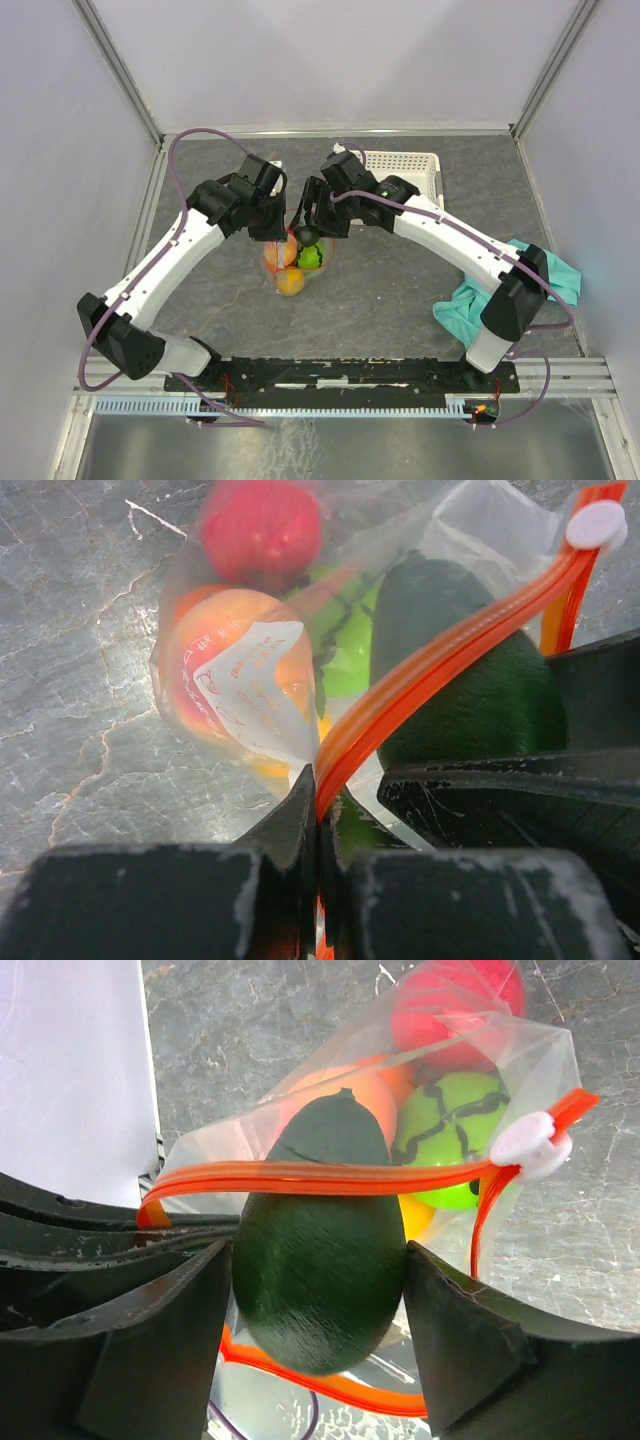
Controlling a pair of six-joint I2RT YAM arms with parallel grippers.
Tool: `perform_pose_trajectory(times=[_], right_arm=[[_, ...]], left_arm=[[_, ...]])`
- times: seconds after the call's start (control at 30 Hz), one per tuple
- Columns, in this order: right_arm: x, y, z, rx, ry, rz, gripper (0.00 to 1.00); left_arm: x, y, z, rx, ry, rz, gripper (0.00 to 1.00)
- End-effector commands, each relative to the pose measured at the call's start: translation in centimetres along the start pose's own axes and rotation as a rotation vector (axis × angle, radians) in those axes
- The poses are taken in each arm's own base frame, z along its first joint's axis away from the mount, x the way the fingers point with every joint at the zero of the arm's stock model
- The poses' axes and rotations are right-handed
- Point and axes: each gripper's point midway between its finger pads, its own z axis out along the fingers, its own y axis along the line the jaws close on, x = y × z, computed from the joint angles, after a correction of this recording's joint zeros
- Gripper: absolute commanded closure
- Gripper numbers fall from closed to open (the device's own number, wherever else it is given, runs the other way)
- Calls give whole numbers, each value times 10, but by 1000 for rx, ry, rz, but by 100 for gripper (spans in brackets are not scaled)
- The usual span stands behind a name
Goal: Place the food in the zip-top bag and seal the zipper
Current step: Place the fake fruit in the zipper food storage bag.
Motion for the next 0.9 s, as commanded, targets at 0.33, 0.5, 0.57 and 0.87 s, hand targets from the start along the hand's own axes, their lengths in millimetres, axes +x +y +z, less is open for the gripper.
perform_pose_trajectory(times=[0.33, 0.5, 0.57, 0.87], right_arm=[[-32, 8, -41, -19, -174, -188, 13], [-27, -7, -67, 19, -177, -319, 16], [-24, -13, -77, 26, -177, -349, 17], [12, -52, -62, 71, -85, -284, 38]], left_arm=[[-9, -18, -5, 96, -43, -64, 97], [-9, -17, -6, 85, -37, -63, 97], [-11, -18, -8, 87, -40, -60, 97], [-9, -18, -12, 106, -56, -62, 97]])
